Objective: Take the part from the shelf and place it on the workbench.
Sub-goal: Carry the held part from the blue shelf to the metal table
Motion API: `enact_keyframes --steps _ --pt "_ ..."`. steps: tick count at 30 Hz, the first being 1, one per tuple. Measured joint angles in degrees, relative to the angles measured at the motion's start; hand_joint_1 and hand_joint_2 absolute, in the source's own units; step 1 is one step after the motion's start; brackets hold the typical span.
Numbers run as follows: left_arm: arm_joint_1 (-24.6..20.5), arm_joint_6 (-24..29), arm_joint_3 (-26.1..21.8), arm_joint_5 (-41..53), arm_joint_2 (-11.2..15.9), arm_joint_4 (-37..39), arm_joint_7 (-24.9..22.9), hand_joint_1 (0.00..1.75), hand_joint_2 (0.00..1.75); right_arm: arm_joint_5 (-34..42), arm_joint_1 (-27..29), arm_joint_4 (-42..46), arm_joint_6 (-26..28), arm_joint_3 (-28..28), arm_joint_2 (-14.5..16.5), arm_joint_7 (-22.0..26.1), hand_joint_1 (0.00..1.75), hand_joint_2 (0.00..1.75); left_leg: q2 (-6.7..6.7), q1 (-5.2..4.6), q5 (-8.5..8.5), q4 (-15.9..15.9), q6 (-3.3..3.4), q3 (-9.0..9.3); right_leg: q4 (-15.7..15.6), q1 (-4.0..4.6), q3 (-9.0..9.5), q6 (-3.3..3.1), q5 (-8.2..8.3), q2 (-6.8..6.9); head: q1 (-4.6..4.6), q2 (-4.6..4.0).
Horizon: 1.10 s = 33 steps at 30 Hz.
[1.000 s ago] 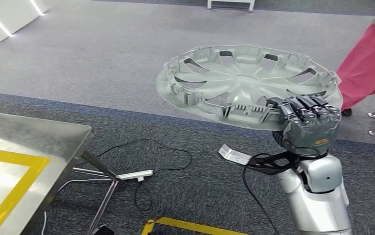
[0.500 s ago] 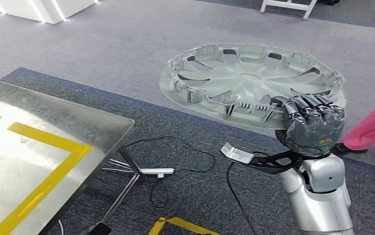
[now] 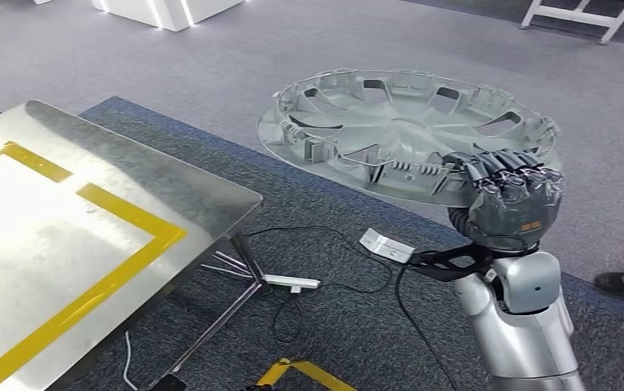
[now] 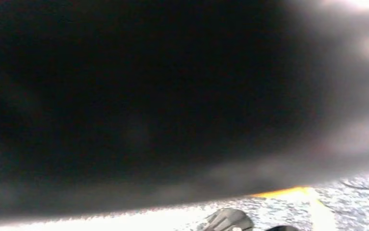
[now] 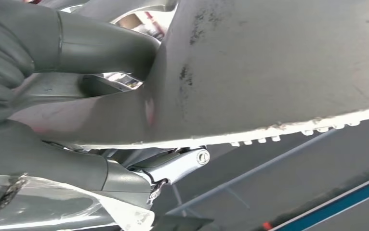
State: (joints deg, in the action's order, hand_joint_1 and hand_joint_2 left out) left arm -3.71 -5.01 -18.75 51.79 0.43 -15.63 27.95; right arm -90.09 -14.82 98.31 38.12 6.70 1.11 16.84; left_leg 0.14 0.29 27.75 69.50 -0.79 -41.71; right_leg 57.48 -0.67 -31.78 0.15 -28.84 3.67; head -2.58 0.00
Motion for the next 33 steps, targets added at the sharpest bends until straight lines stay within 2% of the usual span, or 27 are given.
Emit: enact_keyframes --steps 2,4,6,7,8,10,11,12,13,14,15,17,18,19,20,21,22,23,24,25,26,27,28,29,30,32,33 --pt "-0.03 0.01 0.28 0.01 0.26 0.01 -0.01 0.0 0.0 0.01 -0.22 -0.2 0.0 0.59 -0.25 -0.92 1.75 1.75 2.76 -0.57 -2.83 -7.51 0.5 3.88 0.04 0.24 0.52 0.4 -0.5 1.28 -0.02 0.0" --pt "-0.19 0.02 0.59 0.05 0.48 0.01 -0.02 0.0 0.0 0.01 -0.53 -0.35 0.0 1.13 -0.62 -1.72 1.75 1.75 4.68 -1.27 -3.11 -10.76 1.23 5.36 0.06 0.65 0.78 0.93 -0.91 2.53 0.04 0.0" --pt "-0.1 0.02 0.79 0.15 0.63 0.04 -0.02 0.0 0.0 0.01 -0.81 -0.49 -0.01 1.7 -0.94 -2.32 1.75 1.75 3.59 -1.29 -3.02 -11.07 1.89 5.35 -0.09 0.81 1.04 1.5 -1.34 3.78 0.13 0.0" --pt "0.01 0.03 0.86 0.2 0.67 0.05 -0.01 0.0 0.0 0.0 -0.93 -0.54 -0.01 1.96 -1.07 -2.54 1.75 1.75 2.82 -1.12 -3.06 -11.27 2.2 5.51 0.18 0.71 1.08 1.8 -1.82 3.27 0.23 -0.01" --pt "0.06 0.03 0.94 0.24 0.69 0.08 -0.01 0.0 0.0 0.02 -1.03 -0.56 0.0 2.2 -1.22 -2.67 1.75 1.75 2.08 -0.92 -3.13 -11.47 2.54 5.7 1.31 0.58 0.68 2.05 -2.66 1.94 0.33 -0.01" --pt "-0.14 0.04 1.1 0.31 0.69 0.09 0.01 0.0 0.0 0.04 -1.13 -0.61 0.0 2.5 -1.65 -2.74 1.75 1.75 0.52 -0.61 -3.14 -11.64 3.06 5.93 7.46 0.34 -2.24 2.36 -5.61 -1.83 0.72 -0.01" --pt "-0.26 0.04 1.15 0.33 0.7 0.1 -0.01 0.0 0.0 0.06 -1.14 -0.68 0.0 2.62 -1.88 -2.78 1.75 1.75 -0.33 -0.56 -3.11 -11.63 3.22 5.94 11.71 0.3 -4.53 2.43 -7.2 -2.91 0.83 0.0" --pt "-0.31 0.03 1.18 0.34 0.71 0.1 -0.01 0.0 0.0 0.05 -1.11 -0.8 0.0 2.74 -2.14 -2.88 1.75 1.75 -1.24 -0.54 -3.08 -11.61 3.28 5.97 15.25 0.29 -6.67 2.48 -8.16 -3.37 0.92 0.0" --pt "-0.25 0.02 1.2 0.34 0.72 0.11 -0.02 0.0 0.0 0.04 -1.09 -0.96 0.0 2.84 -2.38 -3.02 1.75 1.75 -2.17 -0.54 -3.05 -11.59 3.3 6.02 16.95 0.28 -8.03 2.48 -8.02 -3.53 0.94 0.0" --pt "-0.17 0.01 1.22 0.34 0.72 0.13 -0.02 0.0 0.0 0.03 -1.06 -1.12 0.0 2.95 -2.61 -3.19 1.75 1.75 -3.09 -0.53 -3.03 -11.55 3.29 6.09 16.28 0.25 -8.28 2.43 -6.68 -3.62 0.93 0.0" --pt "-0.08 0.01 1.25 0.34 0.72 0.13 -0.02 0.0 0.0 0.03 -1.06 -1.24 0.01 3.04 -2.81 -3.33 1.75 1.75 -3.99 -0.5 -2.99 -11.5 3.22 6.18 13.39 0.18 -7.4 2.35 -4.39 -3.9 0.94 0.0" --pt "0.01 0.01 1.37 0.34 0.73 0.15 -0.02 0.0 0.0 0.02 -1.11 -1.37 0.0 3.23 -3.13 -3.5 1.75 1.75 -5.62 -0.49 -2.83 -11.22 2.85 6.12 5.5 -0.24 -4.12 2.21 -0.28 -6.31 0.93 0.0" --pt "0.03 0.01 1.44 0.34 0.77 0.15 -0.03 0.0 0.0 0.03 -1.16 -1.41 0.01 3.35 -3.24 -3.58 1.75 1.75 -6.35 -0.43 -2.84 -11.07 2.54 5.89 2.78 -0.41 -2.83 2.13 0.6 -7.58 0.91 0.0" --pt "0.08 0.02 1.51 0.33 0.82 0.17 -0.03 0.0 0.0 0.04 -1.19 -1.47 0.0 3.46 -3.34 -3.67 1.75 1.75 -7.04 -0.34 -2.91 -10.98 2.17 5.59 1.39 -0.51 -2.11 2.01 0.7 -8.52 0.89 0.0" --pt "0.16 0.02 1.56 0.33 0.89 0.2 -0.04 0.0 0.0 0.04 -1.21 -1.55 -0.01 3.55 -3.41 -3.79 1.75 1.75 -7.7 -0.23 -3.05 -10.96 1.77 5.32 1.09 -0.47 -1.8 1.83 0.45 -8.64 0.88 0.0" --pt "0.3 0.02 1.6 0.32 0.98 0.23 -0.04 0.0 0.0 0.04 -1.23 -1.61 0.0 3.62 -3.44 -3.96 1.75 1.75 -8.39 -0.11 -3.17 -11.04 1.4 5.16 0.94 -0.46 -1.75 1.56 0.39 -8.0 0.88 0.0" --pt "0.46 0.02 1.66 0.31 0.99 0.27 -0.05 0.0 0.0 0.03 -1.28 -1.67 0.01 3.73 -3.48 -4.13 1.75 1.75 -8.18 -0.15 -3.03 -10.9 1.06 5.04 0.75 -0.51 -1.6 1.23 0.43 -7.31 0.86 0.0" --pt "0.54 0.03 1.75 0.29 1.02 0.3 -0.07 0.0 0.0 0.02 -1.35 -1.72 0.01 3.84 -3.5 -4.34 1.75 1.75 -7.01 -0.26 -2.41 -10.07 0.73 4.67 0.54 -0.56 -1.38 0.84 0.46 -6.55 0.6 0.0" --pt "0.5 0.03 1.86 0.25 1.07 0.31 -0.08 0.0 0.0 0.03 -1.44 -1.75 0.01 3.99 -3.52 -4.55 1.75 1.75 -5.25 -0.38 -1.19 -8.14 0.42 3.8 0.32 -0.63 -1.13 0.47 0.47 -5.71 0.34 0.0" --pt "0.41 0.04 1.98 0.2 1.06 0.31 -0.1 0.0 0.0 0.03 -1.54 -1.79 0.0 4.13 -3.57 -4.74 1.75 1.75 -3.1 -0.4 0.5 -5.08 0.15 2.42 0.22 -0.52 -0.91 0.16 0.39 -4.87 0.06 0.0" --pt "0.29 0.04 2.08 0.12 1.1 0.31 -0.11 0.0 0.0 0.03 -1.59 -1.84 -0.01 4.26 -3.63 -4.94 1.75 1.75 -1.61 -0.31 2.31 -1.22 -0.09 0.64 0.19 -0.41 -0.74 -0.08 0.24 -4.0 -0.18 0.0" --pt "0.23 0.04 2.14 0.05 1.1 0.32 -0.11 0.0 0.0 0.04 -1.61 -1.92 -0.01 4.4 -3.71 -5.11 1.75 1.75 -0.89 -0.19 3.63 2.34 -0.26 -1.03 0.19 -0.32 -0.59 -0.2 0.09 -3.15 -0.2 0.0" --pt "0.27 0.03 2.18 0.0 1.07 0.33 -0.11 0.0 0.0 0.03 -1.62 -2.02 -0.01 4.53 -3.77 -5.24 1.75 1.75 -0.6 -0.08 4.02 4.53 -0.36 -2.05 0.2 -0.25 -0.42 -0.24 -0.09 -2.36 -0.21 0.0" --pt "0.34 0.03 2.21 -0.05 1.06 0.35 -0.12 0.0 0.0 0.03 -1.62 -2.12 -0.01 4.67 -3.81 -5.32 1.75 1.75 -0.46 0.0 3.29 4.6 -0.39 -2.04 0.21 -0.2 -0.21 -0.23 -0.28 -1.59 -0.21 0.0" --pt "0.41 0.02 2.22 -0.08 1.08 0.37 -0.12 0.0 0.0 0.03 -1.63 -2.2 -0.01 4.81 -3.85 -5.36 1.75 1.75 -0.23 0.01 1.6 2.42 -0.3 -0.92 0.21 -0.14 0.07 -0.15 -0.49 -0.88 -0.23 0.0" --pt "0.4 0.03 2.23 -0.13 1.21 0.4 -0.13 0.0 0.0 0.02 -1.74 -2.26 0.0 5.05 -3.91 -5.37 1.75 1.75 1.65 -0.4 -2.12 -5.13 0.3 3.03 0.2 0.08 0.74 0.12 -1.03 0.5 -0.21 0.0" --pt "0.3 0.04 2.23 -0.15 1.26 0.4 -0.13 0.0 0.0 0.02 -1.85 -2.26 0.0 5.12 -3.96 -5.38 1.75 1.75 2.74 -0.73 -2.96 -8.24 0.72 4.57 0.22 0.27 0.93 0.34 -1.29 1.08 -0.2 0.0"
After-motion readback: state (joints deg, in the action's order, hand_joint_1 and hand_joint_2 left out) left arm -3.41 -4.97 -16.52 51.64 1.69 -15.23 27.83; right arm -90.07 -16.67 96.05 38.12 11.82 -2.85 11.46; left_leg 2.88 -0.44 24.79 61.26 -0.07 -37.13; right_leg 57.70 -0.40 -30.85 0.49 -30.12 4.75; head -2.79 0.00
